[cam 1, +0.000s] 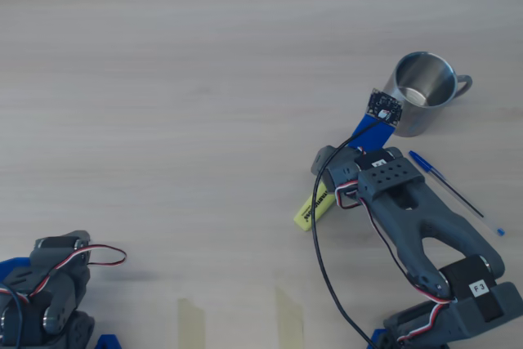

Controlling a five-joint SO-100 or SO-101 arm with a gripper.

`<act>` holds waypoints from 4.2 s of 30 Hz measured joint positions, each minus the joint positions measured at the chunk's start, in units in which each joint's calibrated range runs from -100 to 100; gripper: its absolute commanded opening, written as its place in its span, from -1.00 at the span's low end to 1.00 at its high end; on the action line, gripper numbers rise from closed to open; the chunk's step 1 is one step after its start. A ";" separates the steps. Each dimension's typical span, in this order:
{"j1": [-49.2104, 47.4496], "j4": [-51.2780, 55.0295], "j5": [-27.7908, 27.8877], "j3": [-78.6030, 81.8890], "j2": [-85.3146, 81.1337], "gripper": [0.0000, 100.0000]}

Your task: Grab the yellow pen and put it in the silver cup.

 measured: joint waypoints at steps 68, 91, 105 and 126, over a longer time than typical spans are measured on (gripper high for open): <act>-4.10 -10.42 -4.20 15.51 -8.67 -0.32; -1.76 -10.09 -4.36 15.78 -8.75 -0.32; -1.67 -10.09 -4.36 15.96 -8.75 -0.32; -1.59 -10.09 -4.36 16.05 -8.75 -0.32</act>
